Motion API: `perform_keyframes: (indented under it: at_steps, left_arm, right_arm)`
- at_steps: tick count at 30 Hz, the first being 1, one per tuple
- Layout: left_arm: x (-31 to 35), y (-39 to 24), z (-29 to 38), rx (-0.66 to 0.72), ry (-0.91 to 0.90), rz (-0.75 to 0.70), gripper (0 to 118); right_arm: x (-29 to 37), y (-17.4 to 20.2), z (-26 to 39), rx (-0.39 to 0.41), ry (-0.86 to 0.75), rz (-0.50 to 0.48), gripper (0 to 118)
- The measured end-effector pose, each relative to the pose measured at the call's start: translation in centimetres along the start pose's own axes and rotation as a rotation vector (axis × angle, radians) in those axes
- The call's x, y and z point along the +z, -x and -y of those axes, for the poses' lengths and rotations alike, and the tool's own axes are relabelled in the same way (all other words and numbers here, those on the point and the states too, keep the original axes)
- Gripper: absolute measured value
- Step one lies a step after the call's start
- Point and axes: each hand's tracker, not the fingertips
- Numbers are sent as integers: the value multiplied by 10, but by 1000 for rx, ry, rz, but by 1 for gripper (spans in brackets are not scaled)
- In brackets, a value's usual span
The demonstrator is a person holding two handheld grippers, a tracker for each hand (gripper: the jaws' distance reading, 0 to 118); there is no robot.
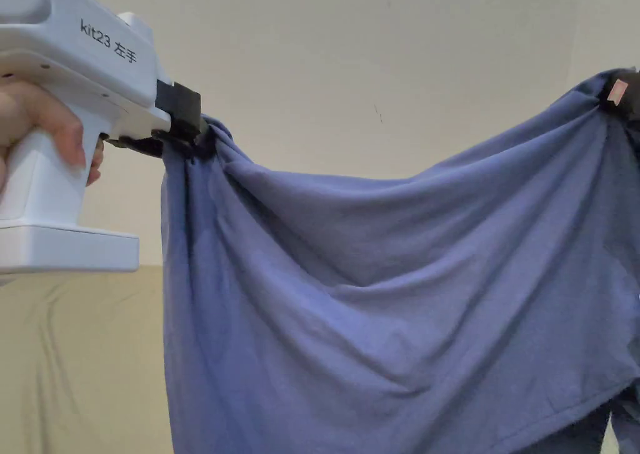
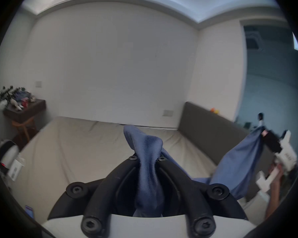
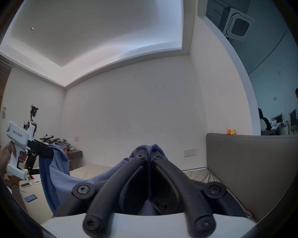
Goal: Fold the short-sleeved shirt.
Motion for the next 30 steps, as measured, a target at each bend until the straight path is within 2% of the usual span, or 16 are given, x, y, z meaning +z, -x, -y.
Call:
perform_keyframes:
  at_steps: [1, 2, 3, 4, 6, 8, 10, 12, 15, 16, 19, 21, 23, 25, 28, 30]
  left_arm:
    - [-15, -2, -8, -45, 22, -44, 10]
    - [-32, -5, -13, -96, 48, -68, 10]
    - [-49, -5, -17, -103, 41, -84, 10]
    - [-63, -8, -21, -103, 33, -86, 10]
    - [-89, -6, -26, -70, -18, -35, 10]
    - [-114, -2, -29, -29, -22, -12, 10]
    - [-137, -6, -26, -56, -11, -11, 10]
    - [-152, -10, -15, -156, -5, -47, 10]
    - [-169, -10, 4, -163, 12, -50, 10]
    - [-173, -9, 11, -144, 20, -54, 10]
    - [-174, -1, 46, -79, 58, -1, 10]
    - [-171, 2, 78, -114, 88, 5, 10]
    - [-163, 0, 117, -141, 159, -32, 10]
    - [-151, 7, 164, -149, 194, -30, 10]
    - [-119, 12, 227, -74, 264, 33, 10]
    - [-94, 14, 269, -36, 326, 18, 10]
  right_arm:
    - [-15, -1, 4, 7, 8, 20, 2]
    - [-29, 1, 6, 48, 7, 37, 2]
    - [-47, 1, 10, 75, 26, 41, 2]
    - [-64, -1, 15, 66, 44, 43, 2]
    - [-87, -2, 22, 94, -2, 48, 2]
    - [-108, -8, 34, 47, 12, 46, 2]
    - [-124, -13, 49, 17, 35, 53, 2]
    - [-130, -17, 65, 44, 6, 45, 2]
    - [-130, -26, 90, 22, 31, 59, 2]
    - [-129, -27, 101, -45, 99, 72, 2]
    - [-109, -29, 130, -48, 135, 75, 2]
    - [-86, -24, 153, -33, 212, 96, 1]
    - [-58, -18, 175, -17, 254, 62, 2]
    - [-21, -10, 201, -63, 354, 58, 2]
    - [40, 3, 232, -156, 471, 52, 2]
    - [86, 10, 247, -170, 500, 61, 2]
